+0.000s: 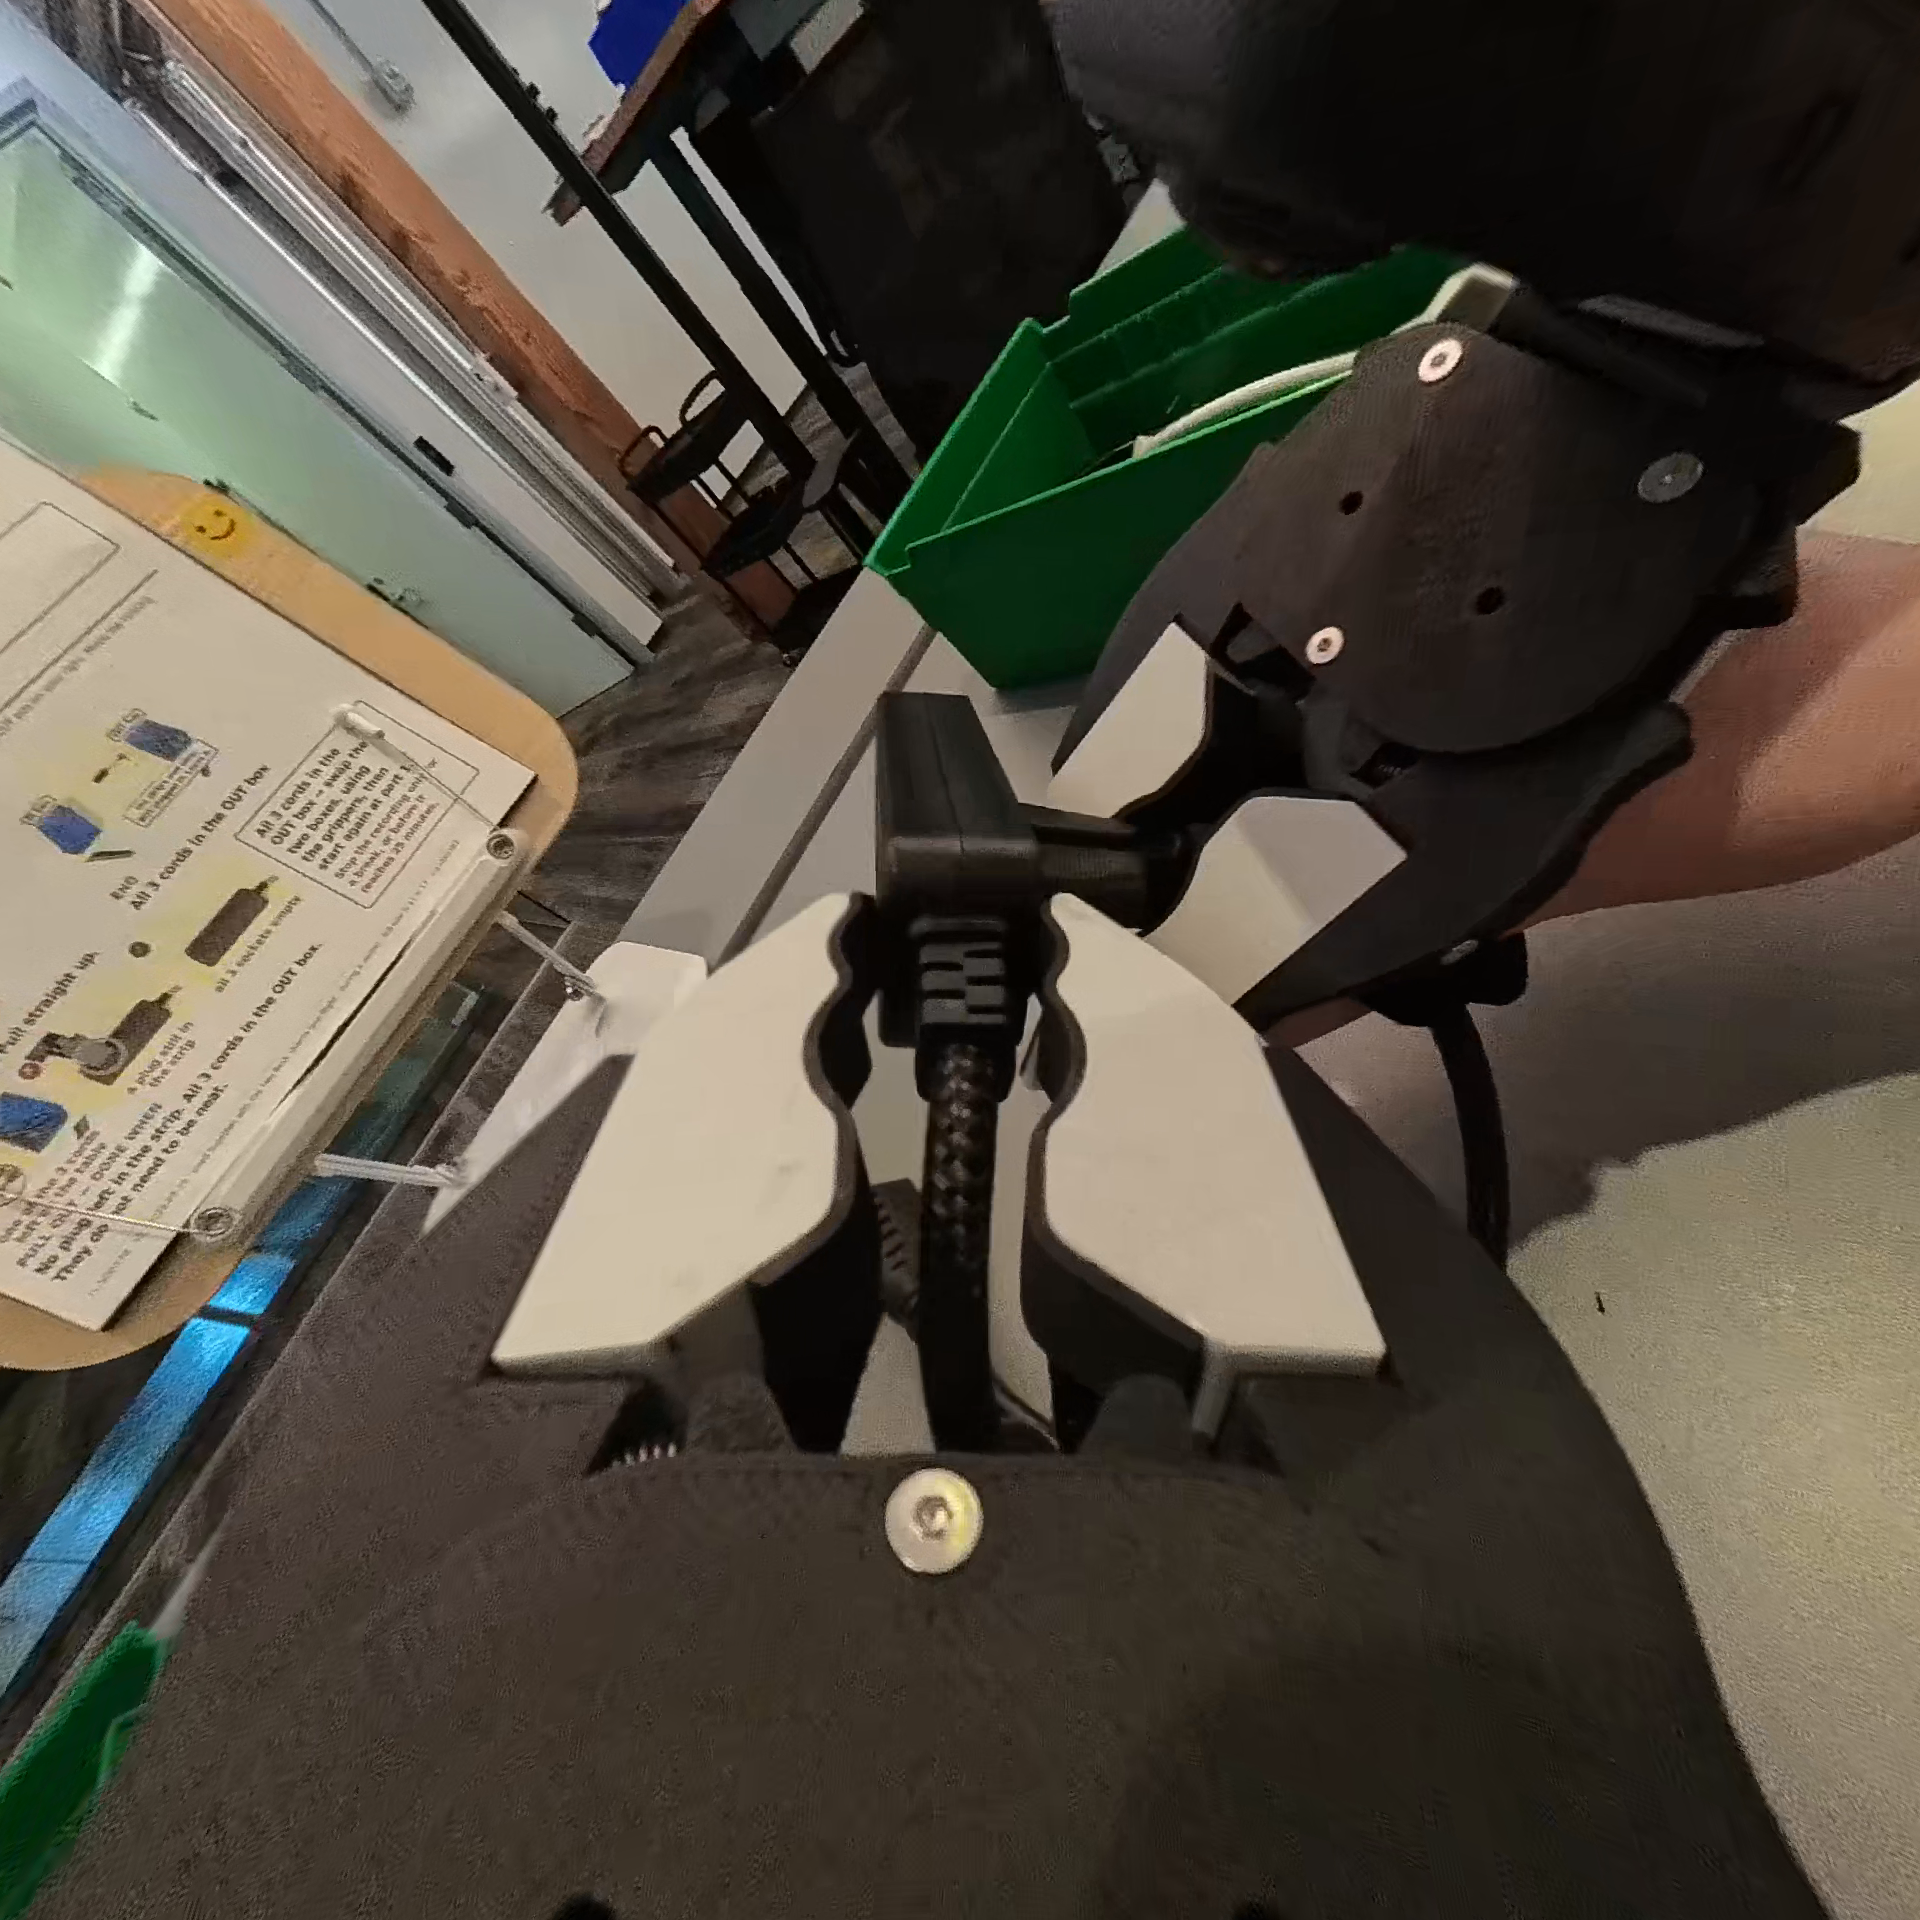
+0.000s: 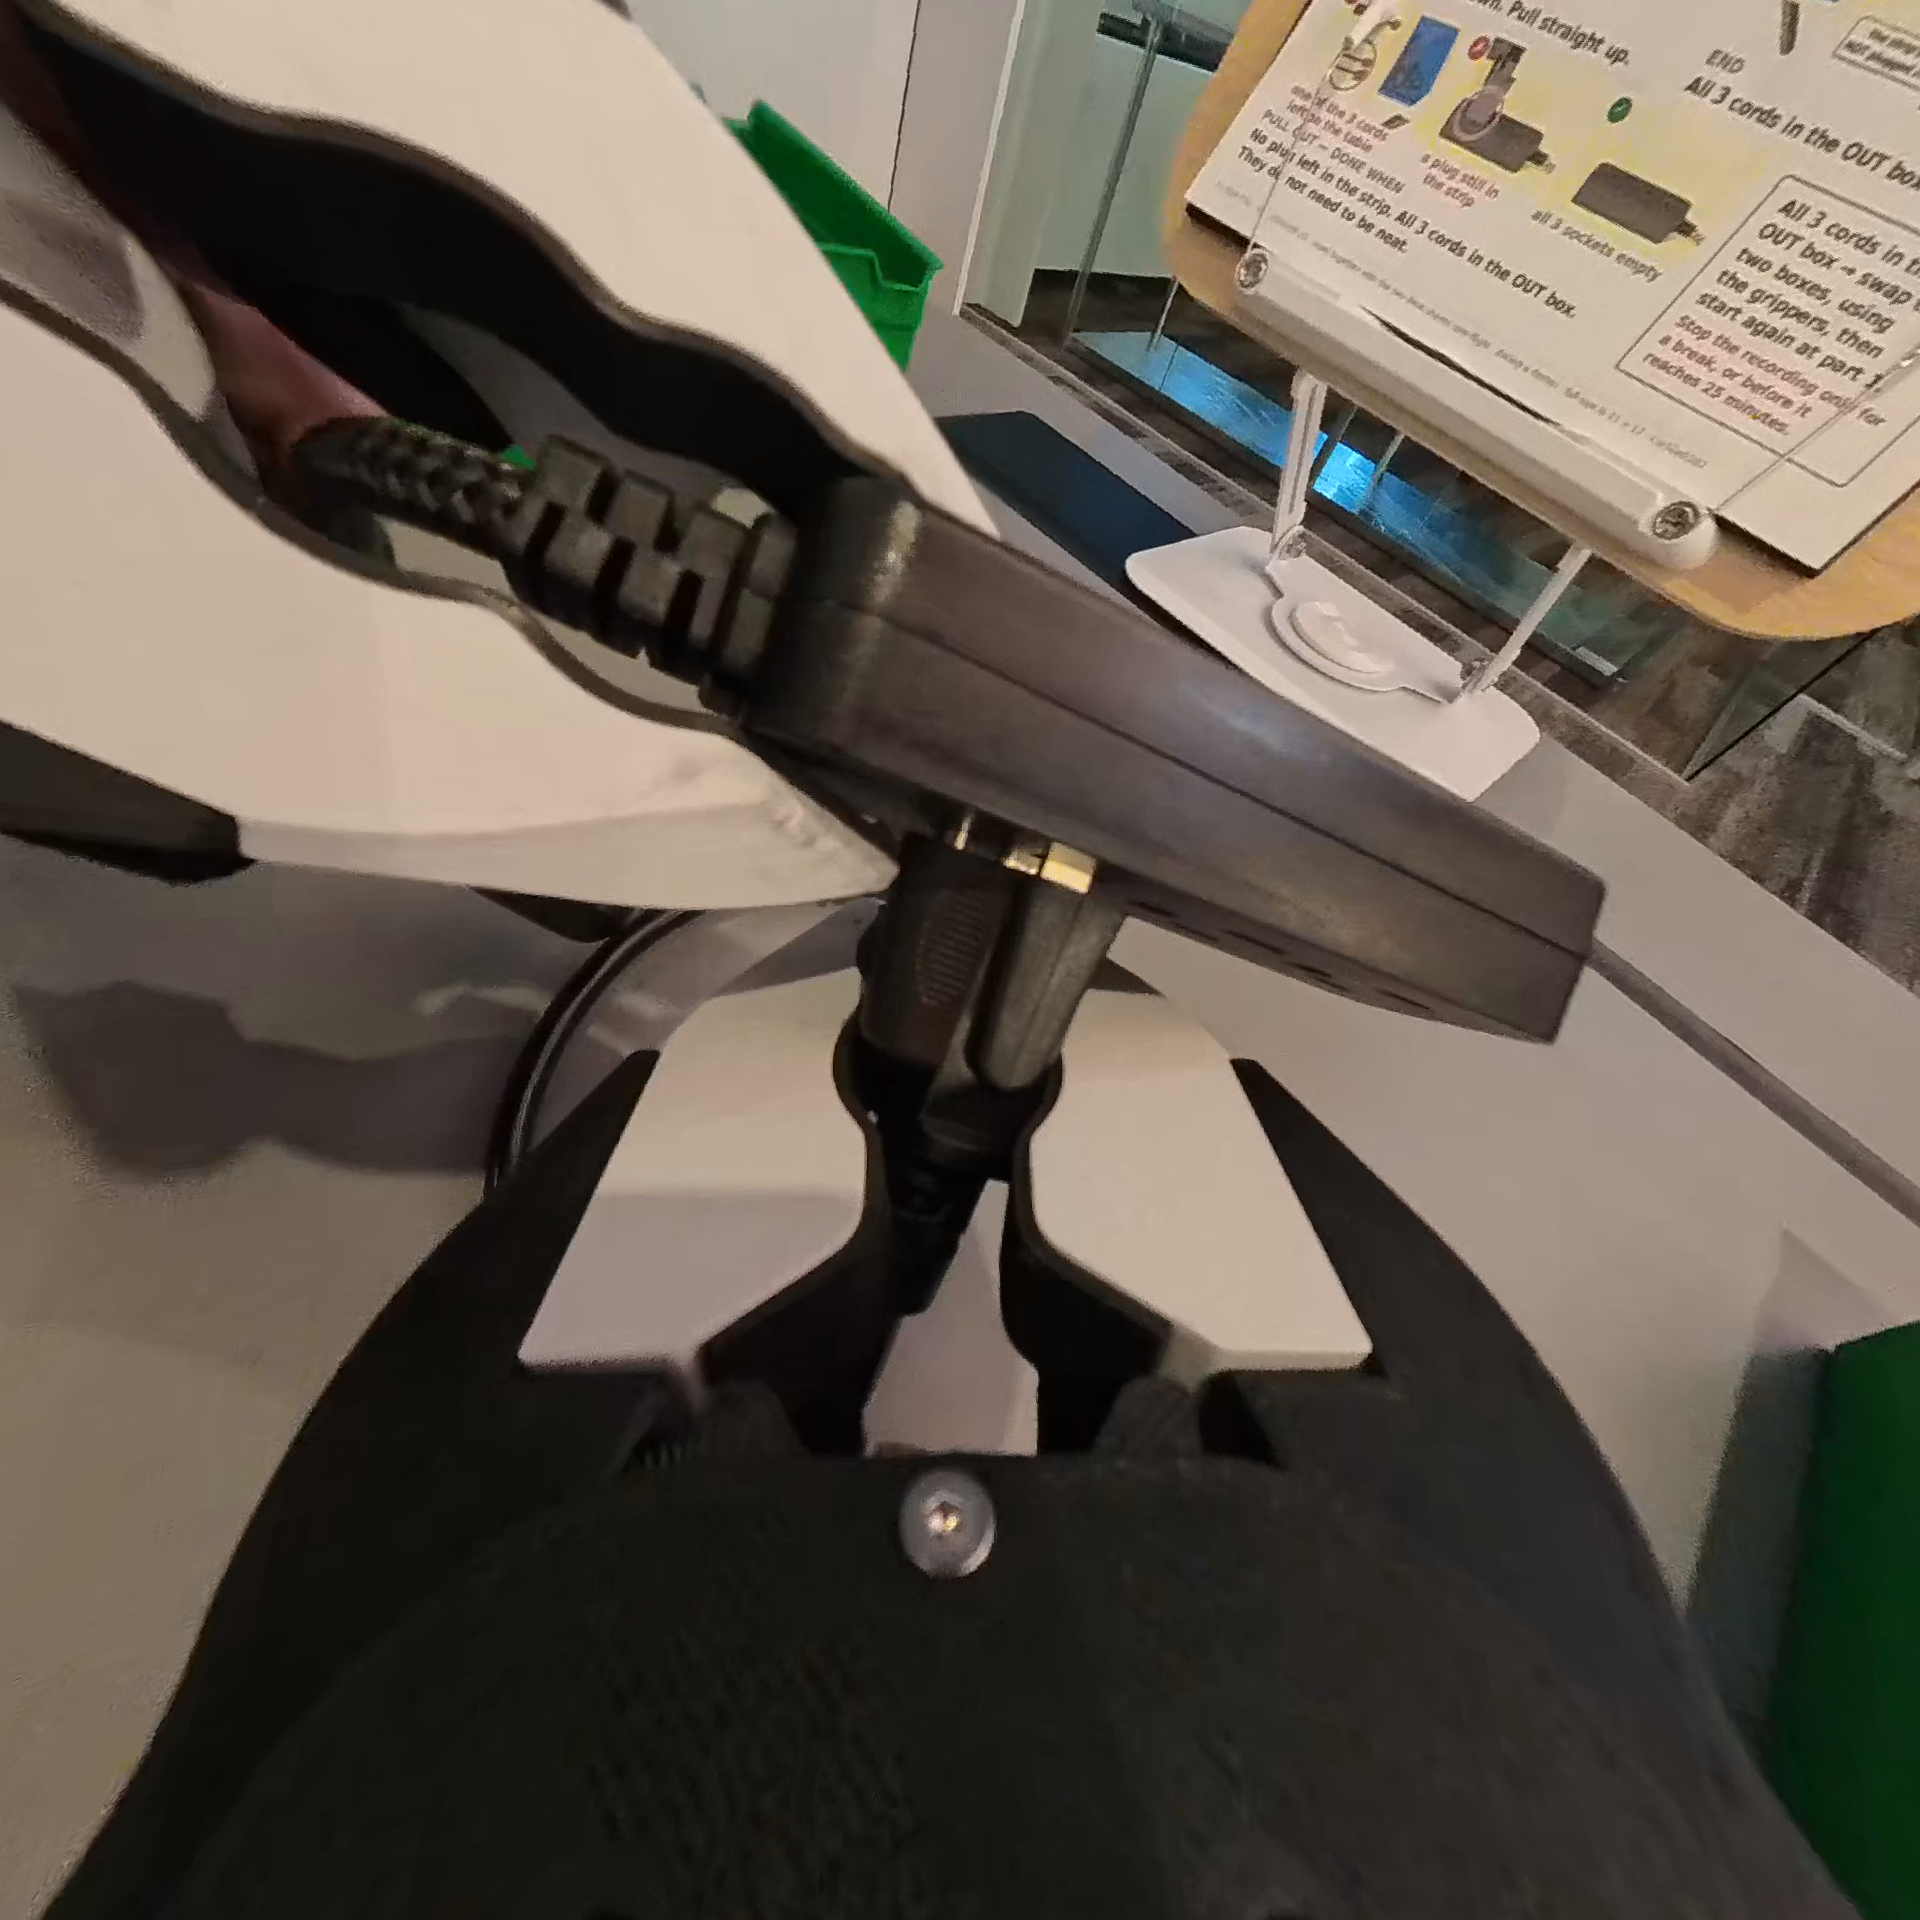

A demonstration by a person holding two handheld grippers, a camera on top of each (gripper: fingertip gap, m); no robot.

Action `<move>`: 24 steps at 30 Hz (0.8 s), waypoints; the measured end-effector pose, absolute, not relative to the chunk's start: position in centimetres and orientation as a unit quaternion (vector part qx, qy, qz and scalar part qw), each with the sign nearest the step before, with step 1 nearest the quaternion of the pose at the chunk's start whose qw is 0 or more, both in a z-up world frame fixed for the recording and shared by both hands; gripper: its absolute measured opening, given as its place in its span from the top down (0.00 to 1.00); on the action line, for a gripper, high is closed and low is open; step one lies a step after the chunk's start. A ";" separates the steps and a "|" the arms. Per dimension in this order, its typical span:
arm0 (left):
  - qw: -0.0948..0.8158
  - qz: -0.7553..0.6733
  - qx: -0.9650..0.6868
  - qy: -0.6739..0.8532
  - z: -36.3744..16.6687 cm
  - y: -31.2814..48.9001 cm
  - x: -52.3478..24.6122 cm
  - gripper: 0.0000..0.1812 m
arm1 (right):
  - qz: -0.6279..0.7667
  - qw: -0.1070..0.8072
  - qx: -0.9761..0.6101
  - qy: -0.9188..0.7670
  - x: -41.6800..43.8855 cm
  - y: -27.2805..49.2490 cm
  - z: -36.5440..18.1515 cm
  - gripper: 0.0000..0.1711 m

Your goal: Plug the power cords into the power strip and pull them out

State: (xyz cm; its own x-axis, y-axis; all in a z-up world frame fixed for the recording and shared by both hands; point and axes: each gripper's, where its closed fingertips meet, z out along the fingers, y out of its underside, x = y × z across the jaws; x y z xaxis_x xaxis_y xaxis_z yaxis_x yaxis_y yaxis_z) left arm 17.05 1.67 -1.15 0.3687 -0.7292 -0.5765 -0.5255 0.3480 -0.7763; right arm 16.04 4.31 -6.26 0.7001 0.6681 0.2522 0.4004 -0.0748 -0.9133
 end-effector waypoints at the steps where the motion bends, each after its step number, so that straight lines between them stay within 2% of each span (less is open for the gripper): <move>1: 0.600 -0.091 -0.566 0.558 -1.2 1.6 17.0 0.85 | 0.121 0.569 -0.723 -0.374 15.9 4.2 -6.3 0.88; 10: 0.593 -0.105 -0.558 0.571 -0.8 0.9 16.4 0.84 | 0.177 0.574 -0.687 -0.408 14.7 3.2 -5.6 0.89; 24: 0.596 -0.128 -0.540 0.580 -0.4 0.3 16.2 0.84 | 0.148 0.600 -0.647 -0.447 14.8 2.8 -4.8 0.88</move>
